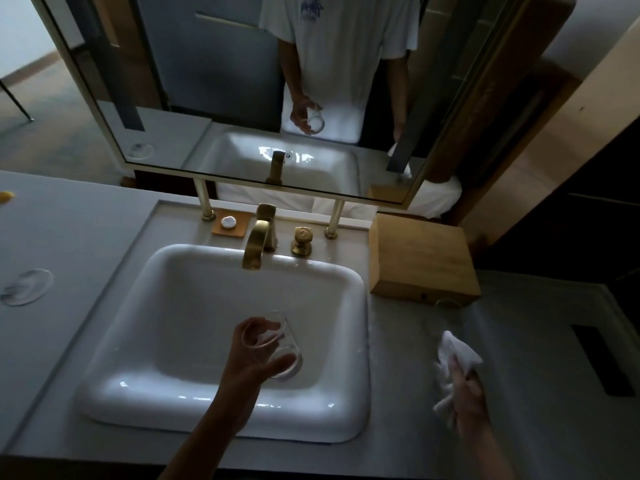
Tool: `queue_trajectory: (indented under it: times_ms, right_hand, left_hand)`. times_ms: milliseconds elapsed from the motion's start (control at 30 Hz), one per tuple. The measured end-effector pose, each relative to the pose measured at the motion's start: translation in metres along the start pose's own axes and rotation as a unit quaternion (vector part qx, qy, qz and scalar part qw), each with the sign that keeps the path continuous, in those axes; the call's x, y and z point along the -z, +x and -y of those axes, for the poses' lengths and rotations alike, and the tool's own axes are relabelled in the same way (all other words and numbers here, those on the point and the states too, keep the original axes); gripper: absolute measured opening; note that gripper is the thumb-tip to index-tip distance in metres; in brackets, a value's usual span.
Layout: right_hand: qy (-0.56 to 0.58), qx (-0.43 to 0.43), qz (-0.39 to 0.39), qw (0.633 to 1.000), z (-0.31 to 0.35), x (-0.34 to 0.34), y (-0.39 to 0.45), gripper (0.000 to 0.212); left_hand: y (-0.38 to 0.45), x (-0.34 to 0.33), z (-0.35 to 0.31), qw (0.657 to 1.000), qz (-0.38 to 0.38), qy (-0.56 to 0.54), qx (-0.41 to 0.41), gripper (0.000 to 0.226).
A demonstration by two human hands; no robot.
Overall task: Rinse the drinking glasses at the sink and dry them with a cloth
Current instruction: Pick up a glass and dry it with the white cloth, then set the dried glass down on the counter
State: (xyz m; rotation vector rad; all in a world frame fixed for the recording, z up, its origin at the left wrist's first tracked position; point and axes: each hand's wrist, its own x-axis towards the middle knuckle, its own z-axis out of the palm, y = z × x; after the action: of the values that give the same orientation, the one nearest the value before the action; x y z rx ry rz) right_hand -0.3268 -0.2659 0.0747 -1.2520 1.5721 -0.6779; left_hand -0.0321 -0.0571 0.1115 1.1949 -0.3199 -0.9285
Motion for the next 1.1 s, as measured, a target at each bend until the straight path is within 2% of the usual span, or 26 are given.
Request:
queue_trajectory:
  times_ms: [67, 133, 167, 233, 267, 300, 333, 400, 500, 567, 633, 700, 833, 900, 1000, 1100]
  right_hand:
    - [-0.052, 0.045, -0.032, 0.997, -0.013, 0.0, 0.018, 0.032]
    - [-0.108, 0.073, 0.031, 0.991, -0.021, -0.01, 0.02, 0.029]
    - [-0.154, 0.127, 0.086, 0.976, -0.026, -0.015, 0.017, 0.031]
    - [-0.287, 0.267, 0.153, 0.907, -0.057, -0.024, 0.025, 0.043]
    - [-0.378, 0.323, 0.183, 0.848, -0.067, -0.029, 0.03, 0.052]
    - [-0.458, 0.343, 0.219, 0.79, -0.076, -0.034, 0.032, 0.063]
    - [-0.492, 0.36, 0.248, 0.753, -0.081, -0.037, 0.028, 0.072]
    - [-0.503, 0.385, 0.283, 0.72, -0.079, -0.033, 0.024, 0.082]
    - [-0.521, 0.429, 0.295, 0.677, -0.076, -0.019, 0.028, 0.068]
    - [-0.539, 0.402, 0.313, 0.67, -0.075, -0.013, 0.035, 0.054]
    - [-0.501, 0.387, 0.293, 0.717, -0.075, -0.013, 0.04, 0.042]
    - [-0.464, 0.374, 0.245, 0.765, -0.069, -0.019, 0.04, 0.044]
    - [-0.483, 0.305, 0.179, 0.801, -0.056, -0.044, 0.018, 0.049]
    - [-0.499, 0.28, 0.156, 0.805, -0.063, -0.054, 0.01, 0.052]
    - [-0.508, 0.318, 0.108, 0.793, -0.077, -0.057, 0.008, 0.055]
    - [-0.527, 0.298, 0.129, 0.785, -0.069, -0.06, 0.013, 0.064]
  left_hand:
    - [-0.002, -0.004, 0.009, 1.0, -0.016, -0.003, -0.001, 0.069]
    - [-0.005, -0.009, 0.015, 0.999, -0.025, -0.028, -0.004, 0.067]
    - [-0.007, -0.012, 0.017, 0.999, -0.026, -0.034, -0.007, 0.066]
    - [-0.01, -0.018, 0.02, 0.999, -0.039, -0.03, -0.01, 0.065]
    - [-0.011, -0.021, 0.022, 0.998, -0.05, -0.026, -0.008, 0.065]
    - [-0.012, -0.023, 0.024, 0.998, -0.059, -0.024, -0.007, 0.065]
    - [-0.014, -0.024, 0.027, 0.998, -0.066, -0.022, -0.007, 0.065]
    - [-0.018, -0.027, 0.03, 0.997, -0.073, -0.03, -0.008, 0.066]
    - [-0.024, -0.031, 0.034, 0.996, -0.081, -0.043, -0.011, 0.067]
    - [-0.027, -0.035, 0.037, 0.995, -0.085, -0.039, -0.017, 0.065]
    - [-0.029, -0.038, 0.041, 0.995, -0.087, -0.035, -0.022, 0.064]
    - [-0.029, -0.042, 0.043, 0.995, -0.09, -0.037, -0.022, 0.063]
    - [-0.028, -0.046, 0.05, 0.995, -0.096, -0.033, -0.016, 0.062]
    - [-0.028, -0.046, 0.055, 0.995, -0.095, -0.03, -0.012, 0.062]
    - [-0.027, -0.048, 0.059, 0.995, -0.096, -0.024, -0.008, 0.065]
    - [-0.025, -0.049, 0.061, 0.994, -0.104, -0.026, -0.003, 0.068]
